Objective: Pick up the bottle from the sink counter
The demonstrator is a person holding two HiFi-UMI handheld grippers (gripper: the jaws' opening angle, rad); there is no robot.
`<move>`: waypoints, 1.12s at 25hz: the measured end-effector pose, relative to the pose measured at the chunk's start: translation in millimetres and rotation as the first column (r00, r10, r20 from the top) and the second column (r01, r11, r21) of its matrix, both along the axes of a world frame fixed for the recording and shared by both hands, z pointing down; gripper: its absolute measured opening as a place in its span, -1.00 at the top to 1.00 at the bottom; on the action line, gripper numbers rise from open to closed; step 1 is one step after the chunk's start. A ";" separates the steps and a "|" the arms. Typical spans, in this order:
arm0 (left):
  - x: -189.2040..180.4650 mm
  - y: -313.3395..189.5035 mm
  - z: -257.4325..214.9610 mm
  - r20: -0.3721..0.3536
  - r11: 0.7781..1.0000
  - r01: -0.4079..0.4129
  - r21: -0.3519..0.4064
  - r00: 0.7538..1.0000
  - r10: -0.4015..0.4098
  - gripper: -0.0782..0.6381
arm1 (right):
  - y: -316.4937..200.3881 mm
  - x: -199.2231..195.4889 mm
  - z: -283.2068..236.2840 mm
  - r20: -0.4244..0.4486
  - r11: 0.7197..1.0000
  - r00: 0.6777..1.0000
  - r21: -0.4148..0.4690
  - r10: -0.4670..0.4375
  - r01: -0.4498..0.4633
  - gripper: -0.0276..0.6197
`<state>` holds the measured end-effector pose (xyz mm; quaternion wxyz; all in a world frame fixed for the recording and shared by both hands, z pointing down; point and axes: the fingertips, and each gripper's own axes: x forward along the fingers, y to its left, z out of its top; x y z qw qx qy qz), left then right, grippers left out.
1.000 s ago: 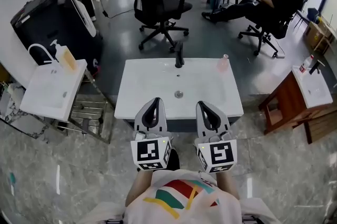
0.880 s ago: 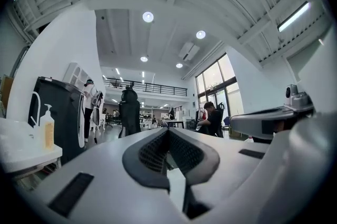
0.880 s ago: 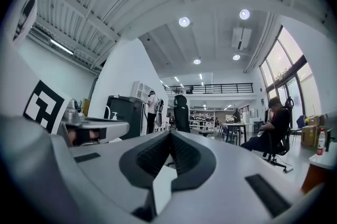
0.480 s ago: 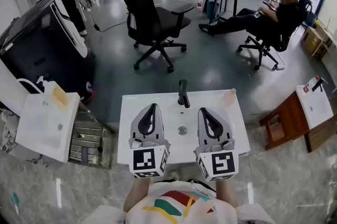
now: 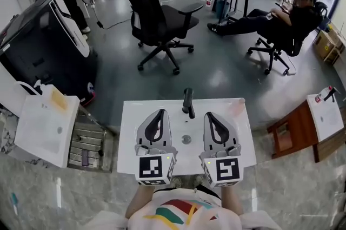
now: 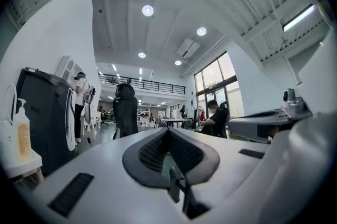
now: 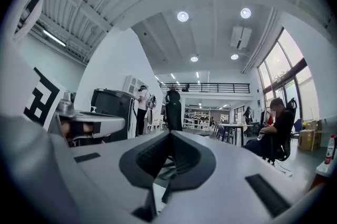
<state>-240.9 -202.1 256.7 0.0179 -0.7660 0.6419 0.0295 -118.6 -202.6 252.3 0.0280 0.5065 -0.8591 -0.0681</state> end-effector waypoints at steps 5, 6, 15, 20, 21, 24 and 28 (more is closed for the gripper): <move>7.1 0.3 3.9 0.001 1.000 0.027 -0.007 1.000 -0.027 0.73 | -2.0 -0.9 -0.7 -0.021 0.999 0.999 0.026 -0.040 0.041 0.88; 9.6 0.3 3.9 0.002 1.000 0.030 -0.008 1.000 -0.030 0.73 | -1.9 -0.6 -2.1 -0.027 0.998 0.999 0.040 -0.047 0.048 0.88; 25.4 -1.2 4.0 -0.004 0.999 0.036 -0.004 0.999 -0.036 0.73 | 0.6 8.0 -5.6 -0.018 0.995 0.997 0.063 -0.070 0.071 0.88; 34.4 -2.1 5.2 0.003 1.000 0.024 -0.007 1.000 -0.024 0.73 | -1.3 18.2 -7.3 -0.009 0.996 0.998 0.065 -0.059 0.059 0.88; 38.0 -2.8 5.6 0.004 1.000 0.017 -0.007 1.000 -0.017 0.73 | -1.9 22.0 -7.1 -0.007 0.997 0.999 0.063 -0.050 0.051 0.88; 51.8 -6.8 7.3 0.004 1.000 -0.015 -0.006 1.000 0.015 0.73 | -4.2 37.2 -5.7 -0.010 0.998 1.000 0.063 -0.016 0.016 0.88; 78.1 -15.3 6.5 0.008 0.997 -0.081 0.003 0.997 0.081 0.73 | -6.5 66.5 -7.5 0.004 0.996 0.998 0.072 0.058 -0.058 0.88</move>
